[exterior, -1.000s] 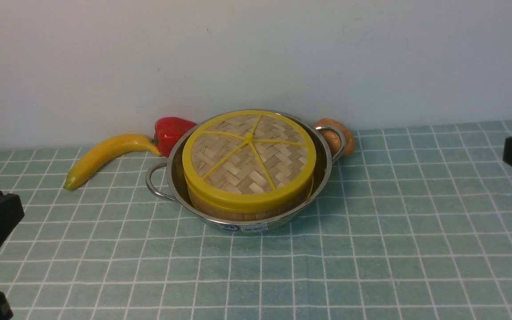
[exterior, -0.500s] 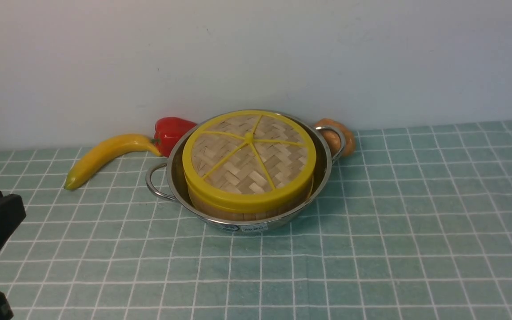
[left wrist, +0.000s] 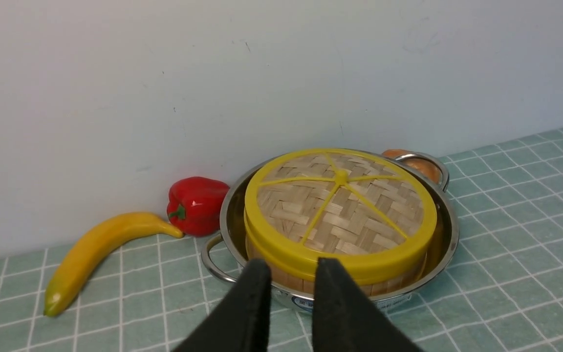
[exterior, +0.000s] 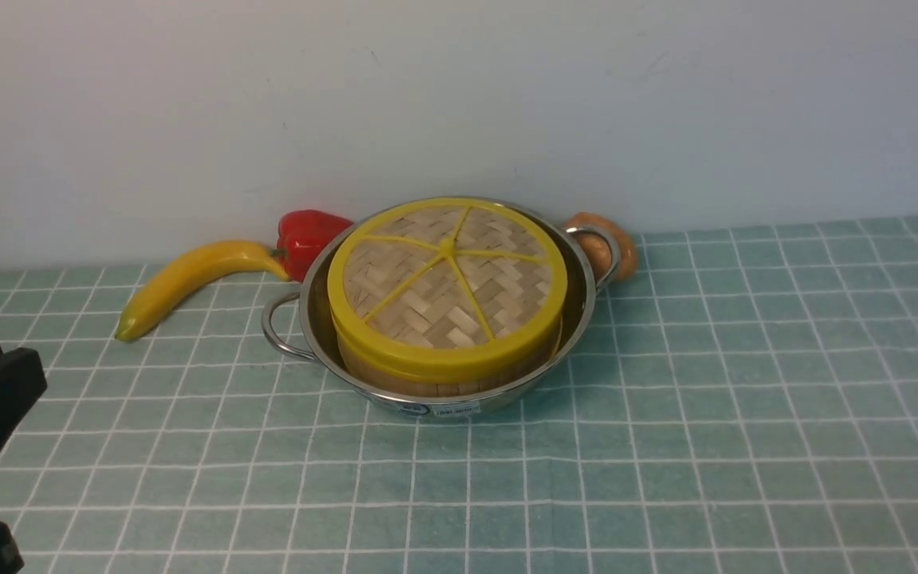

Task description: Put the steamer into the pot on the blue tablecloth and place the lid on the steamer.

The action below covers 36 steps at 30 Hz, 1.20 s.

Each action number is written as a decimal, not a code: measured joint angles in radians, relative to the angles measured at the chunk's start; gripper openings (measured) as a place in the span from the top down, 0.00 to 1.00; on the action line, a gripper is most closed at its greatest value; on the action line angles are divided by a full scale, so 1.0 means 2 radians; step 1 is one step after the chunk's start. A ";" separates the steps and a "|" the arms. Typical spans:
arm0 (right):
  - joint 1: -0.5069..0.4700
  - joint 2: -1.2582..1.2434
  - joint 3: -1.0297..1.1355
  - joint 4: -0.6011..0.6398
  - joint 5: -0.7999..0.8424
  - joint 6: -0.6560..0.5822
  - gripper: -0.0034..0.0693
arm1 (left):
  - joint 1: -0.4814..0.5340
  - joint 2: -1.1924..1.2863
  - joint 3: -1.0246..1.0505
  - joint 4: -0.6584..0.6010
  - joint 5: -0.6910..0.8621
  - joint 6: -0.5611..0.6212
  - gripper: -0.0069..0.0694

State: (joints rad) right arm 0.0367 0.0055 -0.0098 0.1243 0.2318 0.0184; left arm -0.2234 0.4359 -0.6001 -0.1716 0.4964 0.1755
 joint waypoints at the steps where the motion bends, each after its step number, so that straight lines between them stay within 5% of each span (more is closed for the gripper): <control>1: 0.000 0.000 0.000 0.000 0.000 0.000 0.83 | 0.000 0.000 0.000 0.000 0.000 0.000 0.73; 25: 0.000 0.000 0.000 0.000 -0.004 0.002 0.74 | 0.000 0.004 0.000 0.005 0.000 0.005 0.67; 36: 0.000 0.000 0.000 0.000 -0.004 0.002 0.71 | 0.063 -0.105 0.081 0.096 -0.038 0.039 0.64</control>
State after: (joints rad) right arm 0.0367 0.0055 -0.0098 0.1234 0.2232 0.0220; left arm -0.0983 0.2251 -0.4372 0.0195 0.4206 0.2539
